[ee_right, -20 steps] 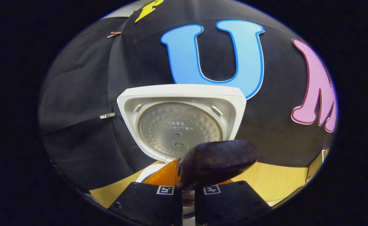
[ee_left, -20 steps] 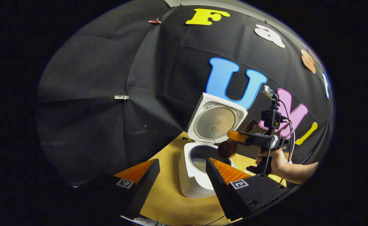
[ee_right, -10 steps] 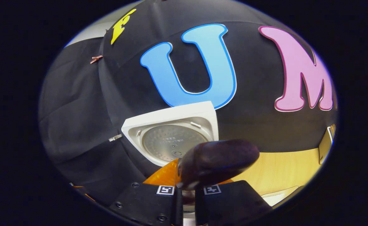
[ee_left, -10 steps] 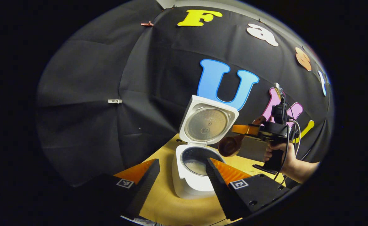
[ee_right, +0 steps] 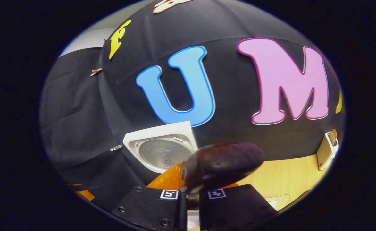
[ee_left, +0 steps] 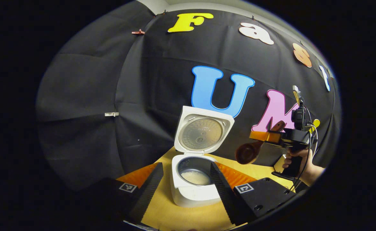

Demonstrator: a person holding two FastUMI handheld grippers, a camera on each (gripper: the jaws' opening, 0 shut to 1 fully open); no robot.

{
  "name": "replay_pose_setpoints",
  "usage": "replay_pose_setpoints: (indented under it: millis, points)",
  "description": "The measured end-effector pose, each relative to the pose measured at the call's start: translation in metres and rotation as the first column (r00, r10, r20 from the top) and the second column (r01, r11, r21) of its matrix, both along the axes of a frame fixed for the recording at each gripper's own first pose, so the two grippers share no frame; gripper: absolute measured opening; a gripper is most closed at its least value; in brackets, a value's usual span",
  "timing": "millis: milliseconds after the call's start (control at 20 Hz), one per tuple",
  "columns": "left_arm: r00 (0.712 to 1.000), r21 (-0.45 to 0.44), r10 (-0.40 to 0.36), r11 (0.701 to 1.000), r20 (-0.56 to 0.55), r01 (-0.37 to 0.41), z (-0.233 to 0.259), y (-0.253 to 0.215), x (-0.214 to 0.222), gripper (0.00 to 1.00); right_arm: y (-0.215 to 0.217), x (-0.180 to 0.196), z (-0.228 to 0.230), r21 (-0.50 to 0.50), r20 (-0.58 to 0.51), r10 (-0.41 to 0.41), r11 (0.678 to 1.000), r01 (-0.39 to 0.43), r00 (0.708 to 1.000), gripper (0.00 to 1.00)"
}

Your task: Close the left gripper, press the button to open the rice cooker; take a wooden spoon from the chopstick holder with the right hand, scoop a spoonful of rice and pour it into the rice cooker, then put the wooden spoon back into the chopstick holder.

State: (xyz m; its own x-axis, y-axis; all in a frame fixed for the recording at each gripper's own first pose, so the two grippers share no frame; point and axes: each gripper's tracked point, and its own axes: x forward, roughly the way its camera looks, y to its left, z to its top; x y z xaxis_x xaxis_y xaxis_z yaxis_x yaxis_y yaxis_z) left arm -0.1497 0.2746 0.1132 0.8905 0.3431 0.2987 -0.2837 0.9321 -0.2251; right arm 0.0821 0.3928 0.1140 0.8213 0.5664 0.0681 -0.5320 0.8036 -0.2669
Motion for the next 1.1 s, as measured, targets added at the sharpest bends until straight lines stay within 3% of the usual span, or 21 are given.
replay_pose_setpoints:
  millis: [100,150,200,250,350,400,450,500,600,650,850,1100]
  points:
    - [1.0,0.013,-0.004,1.0,0.0,0.004,0.005,-0.009,0.006,0.95,-0.032,0.005,0.01,0.027,0.018,-0.042,0.999,0.041,0.999,0.19]
    - [1.0,0.02,-0.012,1.0,0.003,0.012,0.008,-0.015,0.01,0.95,-0.051,0.006,0.016,0.043,0.026,-0.065,0.997,0.064,0.998,0.07]
    - [1.0,0.027,-0.019,0.999,0.002,0.019,0.011,-0.02,0.015,0.95,-0.07,0.006,0.022,0.057,0.032,-0.092,0.994,0.09,0.995,0.19]
    - [1.0,0.036,-0.028,0.999,0.002,0.028,0.014,-0.026,0.02,0.95,-0.09,0.007,0.028,0.072,0.037,-0.121,0.99,0.118,0.992,0.07]
    - [0.999,0.054,-0.041,0.998,0.004,0.041,0.019,-0.037,0.027,0.95,-0.132,0.01,0.038,0.099,0.044,-0.179,0.98,0.174,0.983,0.07]
    - [0.999,0.062,-0.049,0.997,0.004,0.049,0.021,-0.043,0.033,0.95,-0.153,0.011,0.042,0.111,0.048,-0.208,0.973,0.202,0.977,0.19]
    - [0.998,0.066,-0.058,0.996,0.002,0.058,0.023,-0.048,0.038,0.95,-0.174,0.011,0.046,0.123,0.052,-0.238,0.965,0.23,0.97,0.19]
    - [0.998,0.069,-0.069,0.995,-0.001,0.069,0.024,-0.054,0.044,0.95,-0.196,0.012,0.049,0.136,0.057,-0.271,0.956,0.261,0.961,0.07]
    - [0.997,0.074,-0.082,0.994,-0.004,0.082,0.027,-0.066,0.052,0.95,-0.241,0.009,0.053,0.163,0.052,-0.331,0.934,0.319,0.942,0.07]
    - [0.996,0.076,-0.085,0.993,-0.007,0.086,0.027,-0.072,0.056,0.95,-0.263,0.01,0.053,0.181,0.044,-0.358,0.921,0.345,0.933,0.19]
    - [0.995,0.088,-0.097,0.991,-0.038,0.1,0.021,-0.095,0.07,0.95,-0.342,0.012,0.045,0.222,0.002,-0.456,0.868,0.444,0.89,0.19]
    - [0.991,0.058,-0.107,0.992,-0.086,0.112,0.005,-0.12,0.084,0.95,-0.411,0.018,0.022,0.25,-0.06,-0.511,0.824,0.508,0.858,0.19]
